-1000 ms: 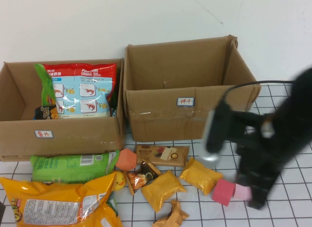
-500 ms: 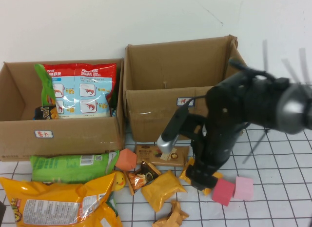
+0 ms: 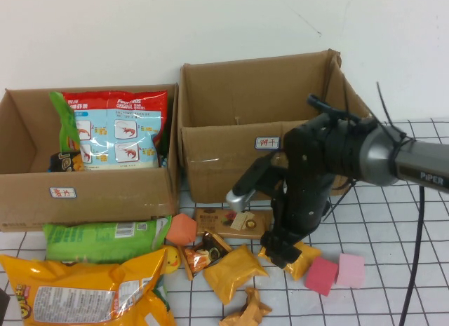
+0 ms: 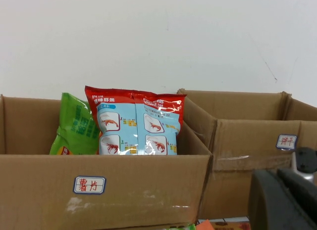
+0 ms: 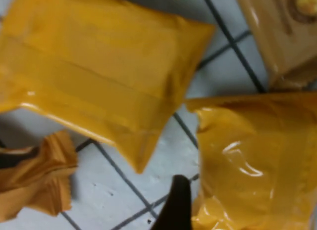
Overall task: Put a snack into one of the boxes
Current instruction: Pick up the biscuit, then place the biscuit in the biscuit box
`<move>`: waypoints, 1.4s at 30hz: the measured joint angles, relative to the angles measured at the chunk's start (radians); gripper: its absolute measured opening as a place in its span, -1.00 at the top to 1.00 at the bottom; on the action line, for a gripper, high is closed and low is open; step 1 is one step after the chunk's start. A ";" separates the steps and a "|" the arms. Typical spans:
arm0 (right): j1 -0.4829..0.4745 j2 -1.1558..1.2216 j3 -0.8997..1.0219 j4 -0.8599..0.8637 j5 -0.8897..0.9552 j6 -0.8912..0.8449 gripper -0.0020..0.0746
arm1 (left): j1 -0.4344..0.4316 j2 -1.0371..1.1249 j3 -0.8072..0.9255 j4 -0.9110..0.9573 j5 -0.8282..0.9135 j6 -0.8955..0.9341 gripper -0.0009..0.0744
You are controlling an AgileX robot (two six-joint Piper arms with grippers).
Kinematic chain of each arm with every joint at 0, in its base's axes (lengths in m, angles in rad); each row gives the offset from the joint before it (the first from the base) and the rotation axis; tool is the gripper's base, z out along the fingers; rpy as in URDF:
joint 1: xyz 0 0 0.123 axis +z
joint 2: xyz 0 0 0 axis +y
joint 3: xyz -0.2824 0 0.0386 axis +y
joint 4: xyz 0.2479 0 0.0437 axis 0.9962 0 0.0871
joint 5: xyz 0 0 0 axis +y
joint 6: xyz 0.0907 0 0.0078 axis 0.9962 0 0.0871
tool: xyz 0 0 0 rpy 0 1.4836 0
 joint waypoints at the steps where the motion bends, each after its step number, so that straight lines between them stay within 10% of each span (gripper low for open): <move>1: -0.011 0.005 0.000 0.016 0.000 -0.005 -0.76 | 0.000 0.000 0.000 0.000 0.000 0.000 0.98; 12: -0.025 0.042 0.000 0.096 0.015 -0.078 -0.68 | 0.000 0.000 0.000 0.000 0.000 0.000 0.98; 20: -0.025 0.049 -0.002 0.096 0.055 -0.080 0.04 | 0.000 0.000 0.000 0.000 0.000 0.000 0.98; 35: -0.025 -0.242 -0.002 0.461 0.232 -0.292 0.03 | 0.000 0.000 0.000 0.000 0.000 0.000 0.98; 42: -0.037 -0.415 -0.002 0.461 0.029 -0.371 0.03 | 0.000 0.000 0.000 0.000 0.000 0.000 0.98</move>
